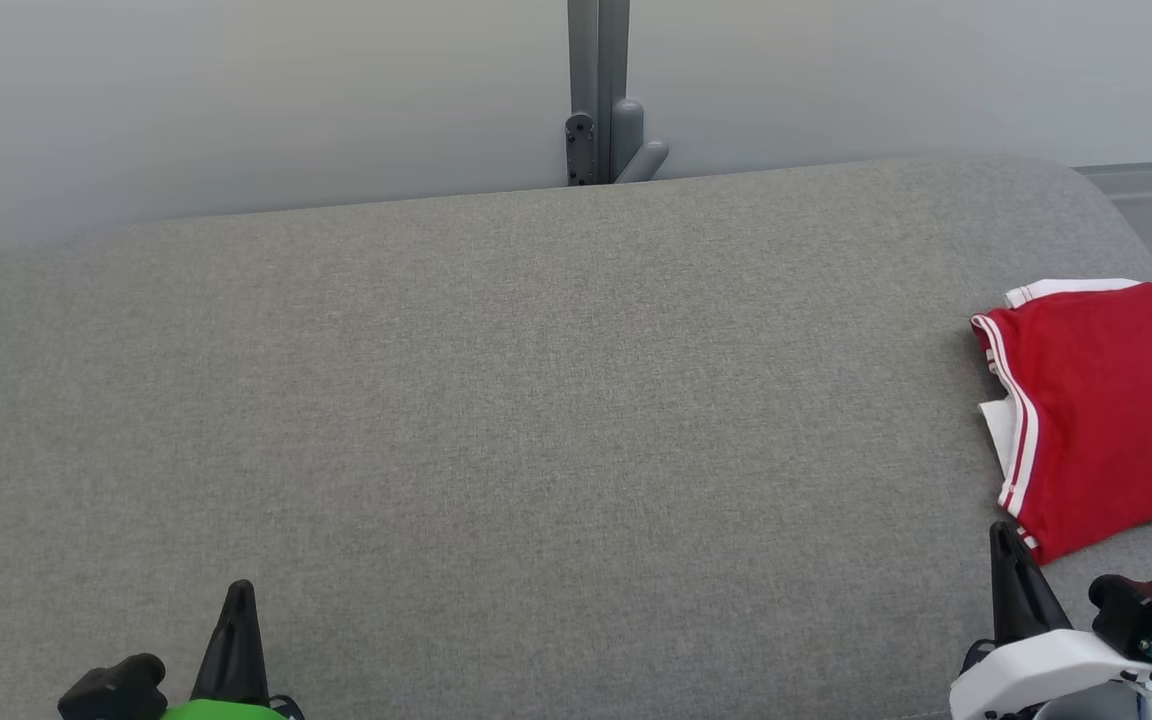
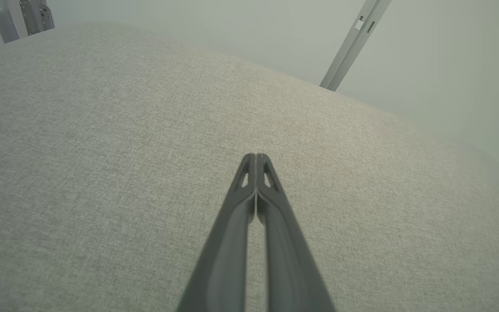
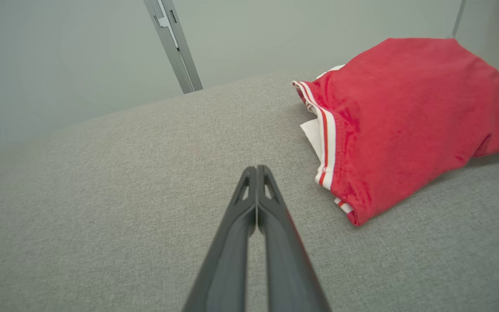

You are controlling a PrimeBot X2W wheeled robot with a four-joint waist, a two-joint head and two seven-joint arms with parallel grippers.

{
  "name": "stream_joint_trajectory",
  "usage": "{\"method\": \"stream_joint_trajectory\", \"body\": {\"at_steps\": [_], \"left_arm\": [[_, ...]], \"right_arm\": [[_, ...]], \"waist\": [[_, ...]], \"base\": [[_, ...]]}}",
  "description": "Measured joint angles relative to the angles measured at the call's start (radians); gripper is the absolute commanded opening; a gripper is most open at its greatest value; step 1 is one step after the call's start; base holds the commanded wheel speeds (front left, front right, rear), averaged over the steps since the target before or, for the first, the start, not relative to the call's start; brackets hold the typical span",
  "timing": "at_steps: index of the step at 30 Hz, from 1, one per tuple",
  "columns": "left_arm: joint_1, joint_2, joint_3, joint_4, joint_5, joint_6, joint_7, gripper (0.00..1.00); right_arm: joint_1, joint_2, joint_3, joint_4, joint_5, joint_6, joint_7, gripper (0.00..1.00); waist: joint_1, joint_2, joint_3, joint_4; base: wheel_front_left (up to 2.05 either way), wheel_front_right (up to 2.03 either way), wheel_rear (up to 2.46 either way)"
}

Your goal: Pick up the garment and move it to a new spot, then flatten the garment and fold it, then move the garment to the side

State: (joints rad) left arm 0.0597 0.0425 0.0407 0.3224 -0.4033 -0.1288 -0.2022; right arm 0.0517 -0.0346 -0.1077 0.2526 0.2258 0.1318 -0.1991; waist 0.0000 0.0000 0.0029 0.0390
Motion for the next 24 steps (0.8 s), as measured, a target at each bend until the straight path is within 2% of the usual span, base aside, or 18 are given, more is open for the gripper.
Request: {"method": "stream_joint_trajectory", "body": {"at_steps": [24], "left_arm": [[-0.048,0.000,0.020,-0.025,-0.370,0.000,0.097,0.00]], "right_arm": [[-0.040,-0.002,0.001,-0.006,0.427,0.000,0.092,0.00]], "waist": [[0.0000,0.0000,0.000,-0.008]], "base": [[0.00,0.00,0.00]]}}
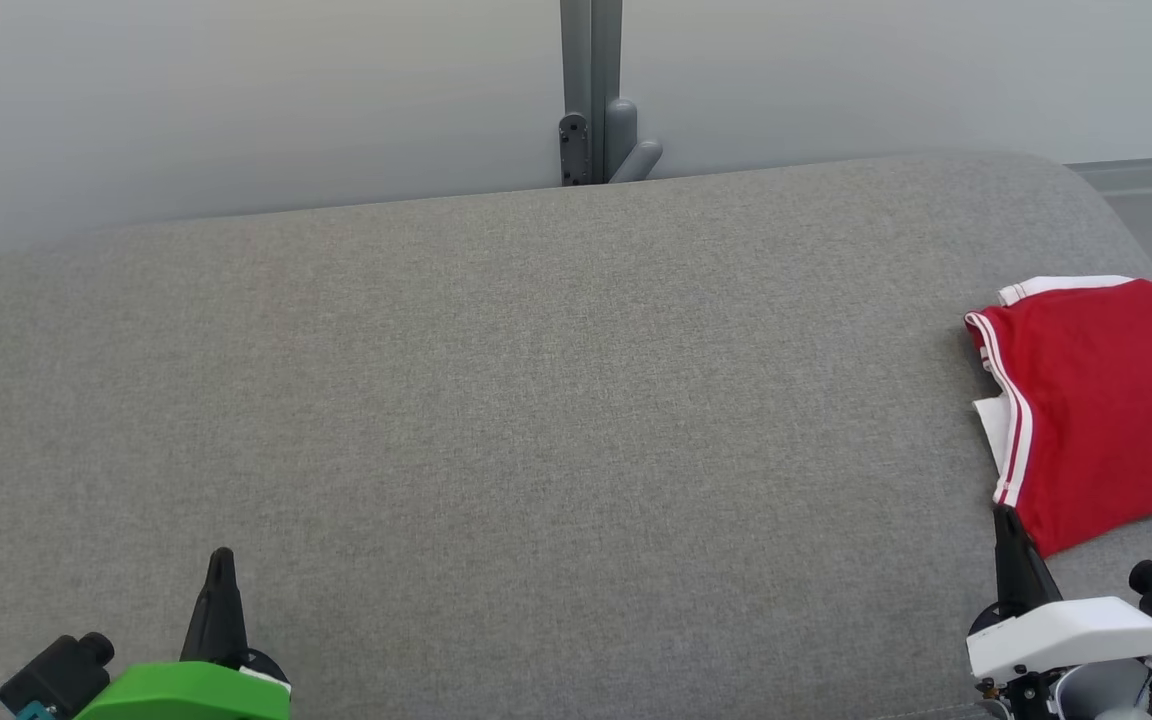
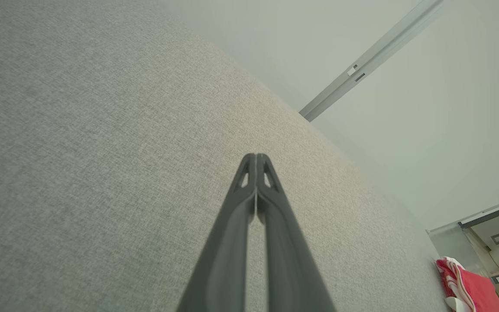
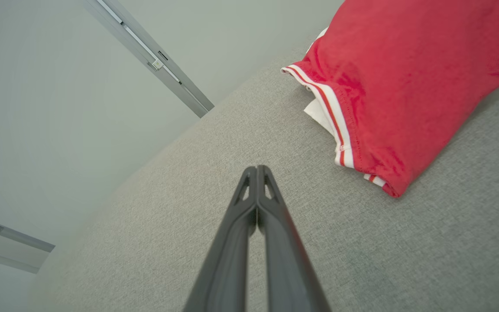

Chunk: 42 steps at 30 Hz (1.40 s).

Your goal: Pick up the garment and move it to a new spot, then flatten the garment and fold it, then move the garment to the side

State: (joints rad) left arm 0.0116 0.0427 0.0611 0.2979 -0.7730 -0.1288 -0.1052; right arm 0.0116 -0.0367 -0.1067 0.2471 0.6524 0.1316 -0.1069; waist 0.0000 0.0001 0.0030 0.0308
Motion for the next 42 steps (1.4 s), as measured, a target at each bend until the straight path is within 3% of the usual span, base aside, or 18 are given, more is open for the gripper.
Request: {"method": "stream_joint_trajectory", "body": {"at_steps": [42], "left_arm": [[-0.063,0.001,0.027,-0.028,-0.468,0.000,0.123,0.00]], "right_arm": [[-0.060,-0.006,-0.005,-0.003,0.531,-0.001,0.123,0.00]], "waist": [[0.0001,0.0000,0.000,-0.014]], "base": [[0.00,0.00,0.00]]}}
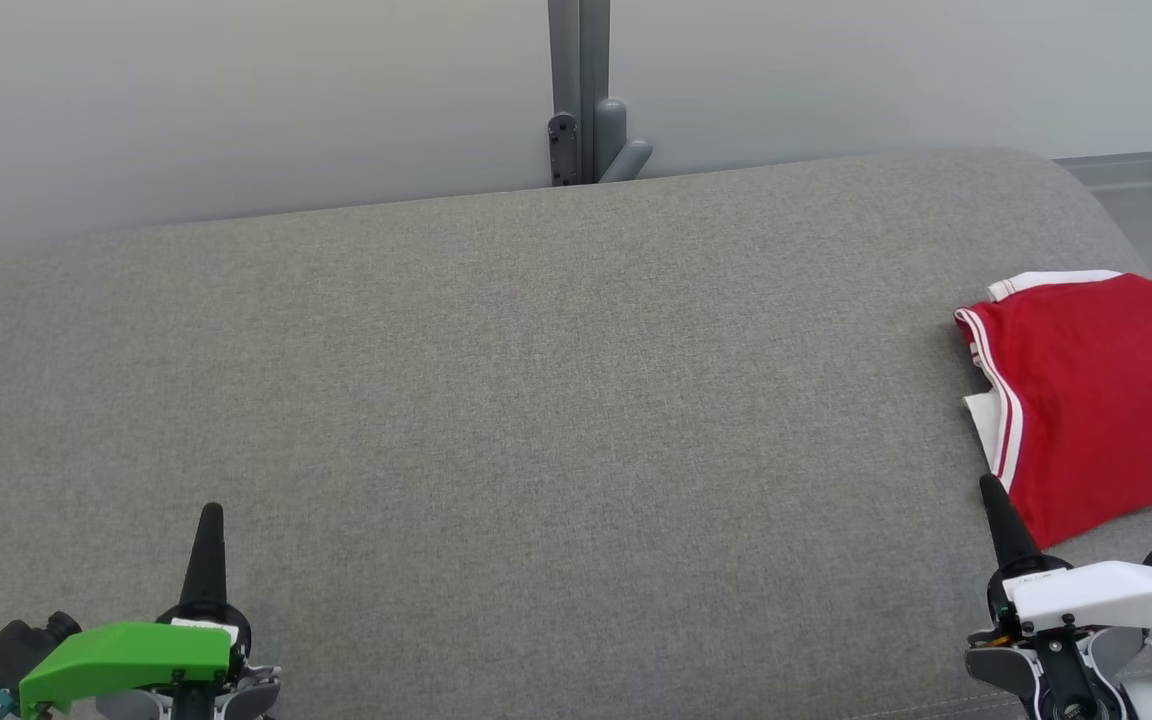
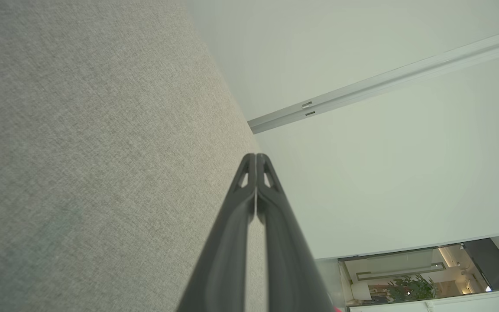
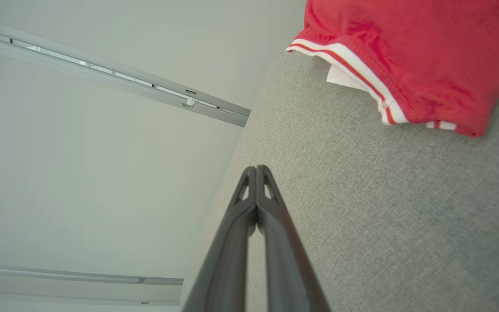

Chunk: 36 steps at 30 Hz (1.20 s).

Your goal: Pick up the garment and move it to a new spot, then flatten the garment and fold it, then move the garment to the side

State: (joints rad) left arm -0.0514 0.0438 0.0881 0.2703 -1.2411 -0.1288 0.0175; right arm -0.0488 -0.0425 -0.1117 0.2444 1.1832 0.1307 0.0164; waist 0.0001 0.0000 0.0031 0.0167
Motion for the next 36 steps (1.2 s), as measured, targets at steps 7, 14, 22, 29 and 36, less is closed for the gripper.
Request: {"method": "stream_joint_trajectory", "body": {"at_steps": [7,14,22,29,36], "left_arm": [[-0.007,0.000,0.003,-0.004,-0.062,0.000,0.016,0.00],[-0.015,0.001,0.007,-0.007,-0.119,0.000,0.030,0.00],[-0.022,0.001,0.010,-0.011,-0.182,0.000,0.046,0.00],[-0.031,0.002,0.013,-0.014,-0.231,0.000,0.061,0.00],[-0.036,0.002,0.016,-0.016,-0.277,0.000,0.075,0.00]], "right_arm": [[-0.009,-0.001,-0.001,0.000,0.071,0.000,0.017,0.00],[-0.018,-0.002,-0.001,-0.001,0.139,0.000,0.031,0.00],[-0.025,-0.002,-0.002,-0.001,0.211,0.000,0.048,0.00],[-0.031,-0.003,-0.003,-0.002,0.270,0.000,0.062,0.00],[-0.039,-0.004,-0.003,-0.002,0.326,0.000,0.075,0.00]], "waist": [[0.0000,0.0000,0.000,-0.002],[0.0000,0.0000,0.000,-0.005],[0.0000,0.0000,0.000,-0.007],[0.0000,0.0000,0.000,-0.010],[0.0000,0.0000,0.000,-0.012]], "base": [[0.00,0.00,0.00],[0.00,0.00,0.00],[0.00,0.00,0.00],[0.00,0.00,0.00],[0.00,0.00,0.00]]}}
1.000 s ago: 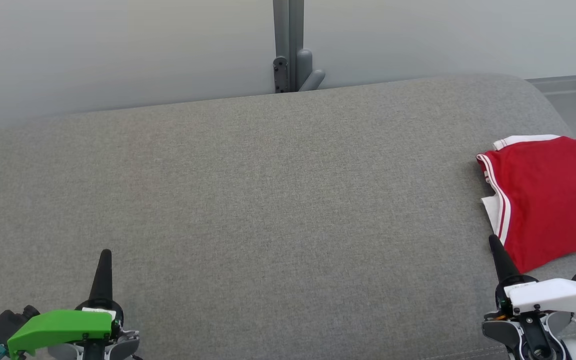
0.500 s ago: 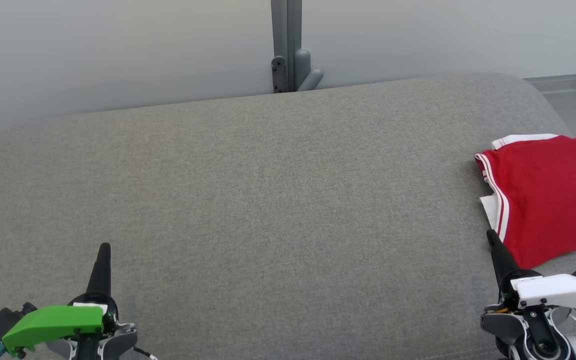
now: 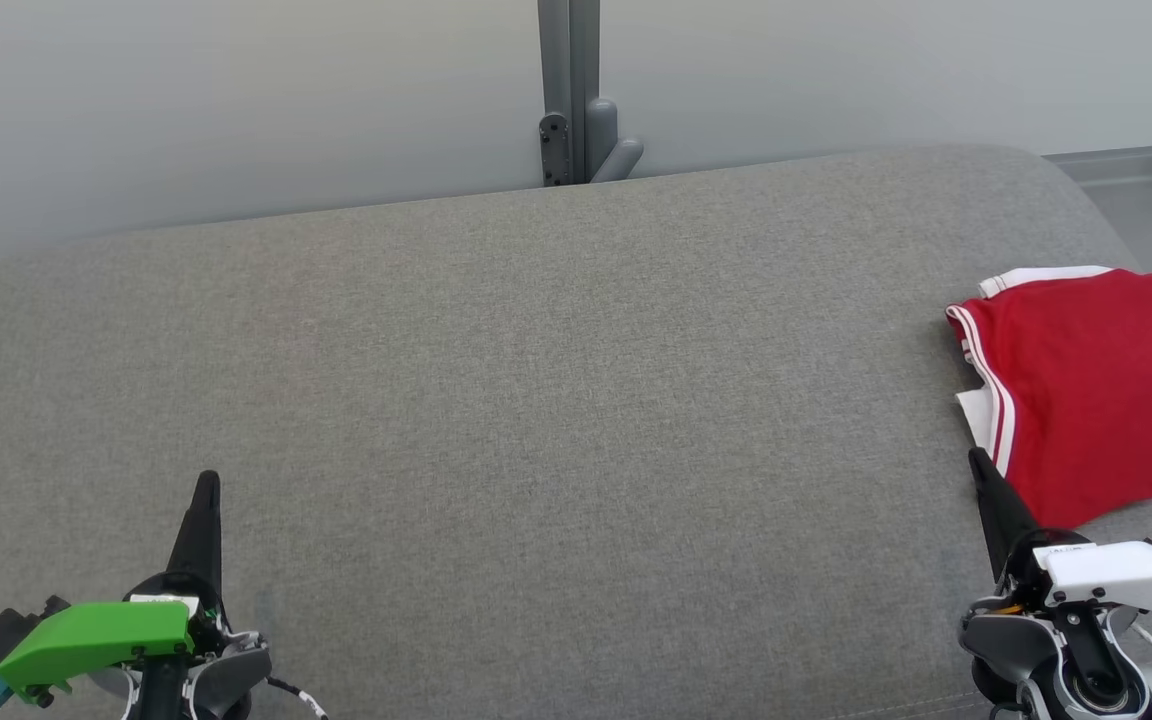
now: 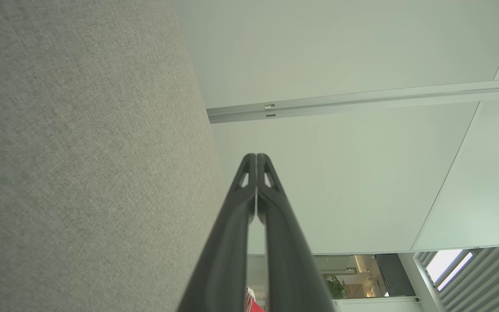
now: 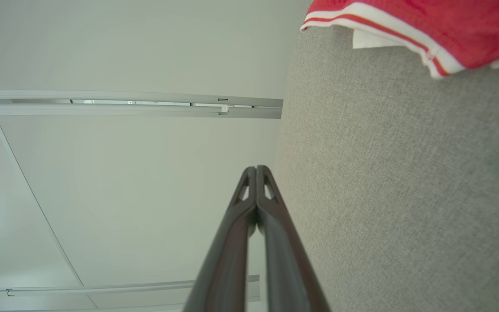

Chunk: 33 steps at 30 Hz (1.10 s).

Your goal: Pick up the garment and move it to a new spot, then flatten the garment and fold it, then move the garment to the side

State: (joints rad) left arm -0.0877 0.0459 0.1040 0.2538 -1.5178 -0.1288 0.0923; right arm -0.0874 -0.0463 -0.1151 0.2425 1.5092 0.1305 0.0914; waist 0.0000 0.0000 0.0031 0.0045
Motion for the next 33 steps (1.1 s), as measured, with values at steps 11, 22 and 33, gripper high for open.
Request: {"method": "stream_joint_trajectory", "body": {"at_steps": [11,22,33], "left_arm": [[-0.011,0.001,0.004,-0.005,-0.075,0.000,0.019,0.00],[-0.015,0.001,0.005,-0.007,-0.094,0.000,0.022,0.00],[-0.016,0.001,0.005,-0.007,-0.094,0.000,0.022,0.00]], "right_arm": [[-0.009,-0.001,-0.001,0.000,0.082,0.000,0.019,0.00],[-0.012,-0.002,-0.001,0.000,0.100,0.000,0.023,0.00],[-0.012,-0.002,-0.001,0.000,0.100,0.000,0.023,0.00]], "waist": [[0.0000,0.0000,0.000,-0.004],[0.0000,0.0000,0.000,-0.005],[0.0000,0.0000,0.000,-0.005]], "base": [[0.00,0.00,0.00],[0.00,0.00,0.00],[0.00,0.00,0.00]]}}
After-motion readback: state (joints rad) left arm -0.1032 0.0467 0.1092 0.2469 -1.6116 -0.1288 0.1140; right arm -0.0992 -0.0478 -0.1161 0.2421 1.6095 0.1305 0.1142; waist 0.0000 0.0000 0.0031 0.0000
